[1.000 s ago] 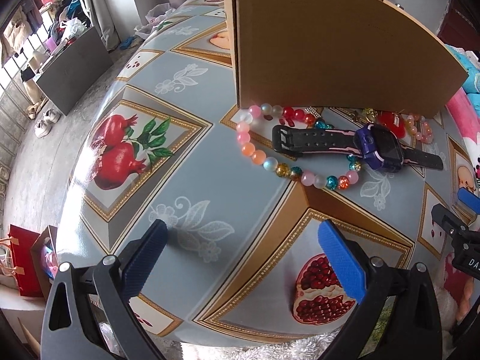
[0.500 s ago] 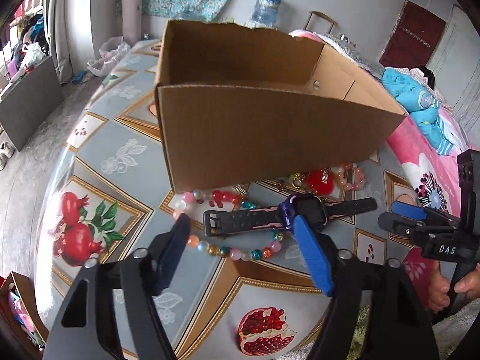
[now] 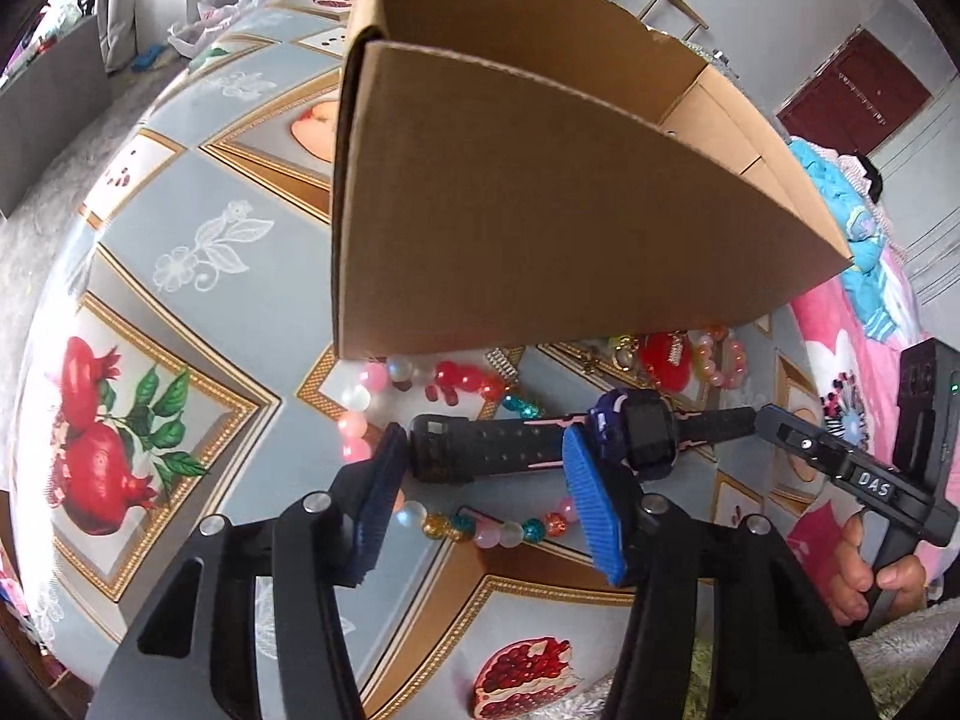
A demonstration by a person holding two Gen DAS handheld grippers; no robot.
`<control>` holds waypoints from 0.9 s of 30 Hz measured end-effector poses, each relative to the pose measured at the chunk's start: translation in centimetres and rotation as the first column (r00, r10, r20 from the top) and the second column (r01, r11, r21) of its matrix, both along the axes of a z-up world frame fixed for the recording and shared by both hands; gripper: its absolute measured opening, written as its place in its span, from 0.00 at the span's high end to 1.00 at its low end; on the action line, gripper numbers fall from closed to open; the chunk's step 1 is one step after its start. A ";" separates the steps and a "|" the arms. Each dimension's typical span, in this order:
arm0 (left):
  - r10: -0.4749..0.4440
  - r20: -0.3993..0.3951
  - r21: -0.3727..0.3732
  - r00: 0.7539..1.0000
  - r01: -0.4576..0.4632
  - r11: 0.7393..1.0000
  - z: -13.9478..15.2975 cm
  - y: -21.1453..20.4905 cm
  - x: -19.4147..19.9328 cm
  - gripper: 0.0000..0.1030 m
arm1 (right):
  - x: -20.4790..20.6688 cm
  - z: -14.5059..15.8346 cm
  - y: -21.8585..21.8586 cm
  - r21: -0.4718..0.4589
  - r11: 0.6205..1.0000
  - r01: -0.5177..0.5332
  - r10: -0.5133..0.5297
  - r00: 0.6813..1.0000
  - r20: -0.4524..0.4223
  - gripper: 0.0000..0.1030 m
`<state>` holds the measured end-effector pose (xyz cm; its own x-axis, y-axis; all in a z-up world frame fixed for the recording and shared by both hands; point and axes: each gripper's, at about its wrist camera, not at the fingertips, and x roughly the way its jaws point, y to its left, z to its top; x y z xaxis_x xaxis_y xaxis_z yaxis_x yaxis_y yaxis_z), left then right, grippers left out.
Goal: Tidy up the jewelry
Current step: 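Move the right gripper to the black smartwatch strap and close on it, then lift the smartwatch with the right gripper while the left gripper tilts the box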
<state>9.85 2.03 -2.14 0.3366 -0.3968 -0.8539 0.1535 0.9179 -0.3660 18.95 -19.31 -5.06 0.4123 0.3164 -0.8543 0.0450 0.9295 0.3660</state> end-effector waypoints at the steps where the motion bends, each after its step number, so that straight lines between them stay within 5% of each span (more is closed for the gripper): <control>1: 0.003 -0.001 -0.009 1.000 -0.003 1.000 -0.1 0.0 0.1 0.49 | 0.0 0.0 0.0 0.000 1.000 -0.002 0.002 1.000 0.000 0.65; 6: 0.017 0.004 -0.032 1.000 -0.017 0.999 0.0 0.4 0.4 0.49 | 0.0 0.0 0.4 -0.037 0.999 -0.010 0.010 1.000 0.005 0.69; 14: -0.008 0.075 0.109 0.997 0.000 0.994 0.3 -0.9 -0.1 0.64 | -0.2 -0.4 4.5 -0.281 0.957 -0.068 0.082 0.996 0.039 0.81; 22: 0.028 0.130 0.090 0.991 -0.040 0.995 1.1 0.8 -0.6 0.95 | -0.7 -0.3 4.3 -0.298 0.954 -0.032 0.051 0.997 0.057 0.99; 27: 0.018 0.185 0.061 0.982 -0.030 0.998 2.4 1.0 -1.5 0.97 | -1.3 0.5 2.8 -0.264 0.964 -0.018 0.037 0.997 0.067 1.00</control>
<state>8.38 3.03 0.30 0.4995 -0.3339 -0.7994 0.1910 0.9425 -0.2743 17.64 -16.53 -4.54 0.4692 0.0962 -0.8779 0.0008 0.9940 0.1093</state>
